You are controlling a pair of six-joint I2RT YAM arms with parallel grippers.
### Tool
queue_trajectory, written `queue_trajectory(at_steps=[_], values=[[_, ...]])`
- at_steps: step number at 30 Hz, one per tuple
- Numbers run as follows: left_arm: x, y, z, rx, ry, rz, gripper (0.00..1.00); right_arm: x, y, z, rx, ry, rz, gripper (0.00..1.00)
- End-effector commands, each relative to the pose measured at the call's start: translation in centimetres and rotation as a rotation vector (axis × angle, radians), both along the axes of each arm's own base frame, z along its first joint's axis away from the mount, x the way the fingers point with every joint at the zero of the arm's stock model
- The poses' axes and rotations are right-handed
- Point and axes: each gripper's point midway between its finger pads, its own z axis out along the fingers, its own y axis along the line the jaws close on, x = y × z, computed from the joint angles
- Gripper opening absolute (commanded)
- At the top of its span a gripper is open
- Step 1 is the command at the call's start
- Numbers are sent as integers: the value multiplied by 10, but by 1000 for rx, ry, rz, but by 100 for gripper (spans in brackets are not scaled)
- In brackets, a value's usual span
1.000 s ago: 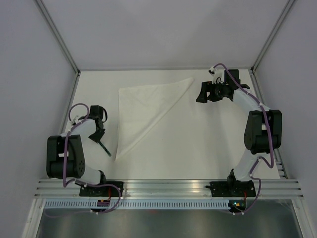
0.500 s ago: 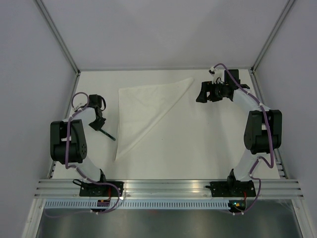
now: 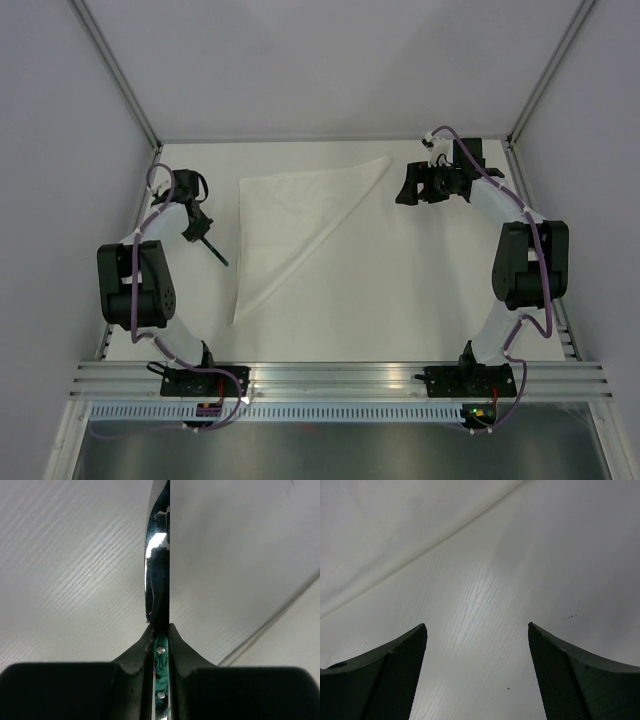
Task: Fold the napkin, place the utensils inside, and roll it up
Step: Pick up the knife at the center of the board, then place the knife on the napkin.
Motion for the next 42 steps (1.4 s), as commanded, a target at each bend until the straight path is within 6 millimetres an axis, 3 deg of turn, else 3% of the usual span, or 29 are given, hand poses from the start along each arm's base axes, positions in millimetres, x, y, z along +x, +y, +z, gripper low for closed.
queue_trajectory(at_steps=[1, 6, 8, 9, 12, 13, 15, 17, 22, 26, 30, 31, 32, 42], values=[[24, -10, 45, -13, -114, -160, 2, 13, 0, 14, -2, -52, 1, 87], [54, -47, 92, -17, -239, -365, 2, 15, 0, 12, -3, -47, -3, 87], [69, -90, 108, 25, -261, -567, 2, 16, -2, 13, -8, -55, -3, 87], [73, -90, 117, 46, -277, -591, 2, 17, -2, 13, -12, -57, -6, 87], [84, -148, 126, 97, -287, -805, 2, 17, -4, 13, -19, -56, -11, 87], [86, -162, 116, 80, -269, -863, 2, 17, -4, 13, -21, -58, -11, 87], [92, -183, 116, 106, -268, -956, 2, 17, -5, 12, -26, -58, -10, 87], [92, -220, 104, 100, -253, -1085, 2, 16, -6, 12, -32, -57, -10, 86], [79, -290, 77, 70, -221, -1390, 2, 14, -9, 13, -61, -76, -9, 86], [79, -319, 65, 38, -212, -1487, 2, 14, -16, 14, -77, -86, -21, 87], [69, -337, 42, 4, -155, -1570, 2, 14, -18, 13, -70, -82, -26, 87], [69, -339, 38, 1, -143, -1572, 2, 14, -17, 14, -68, -82, -26, 86], [70, -340, 38, 3, -134, -1567, 2, 16, -31, 13, -66, -77, -58, 86], [61, -356, 10, -73, -71, -1533, 2, 15, -31, 7, -55, -64, -63, 87]])
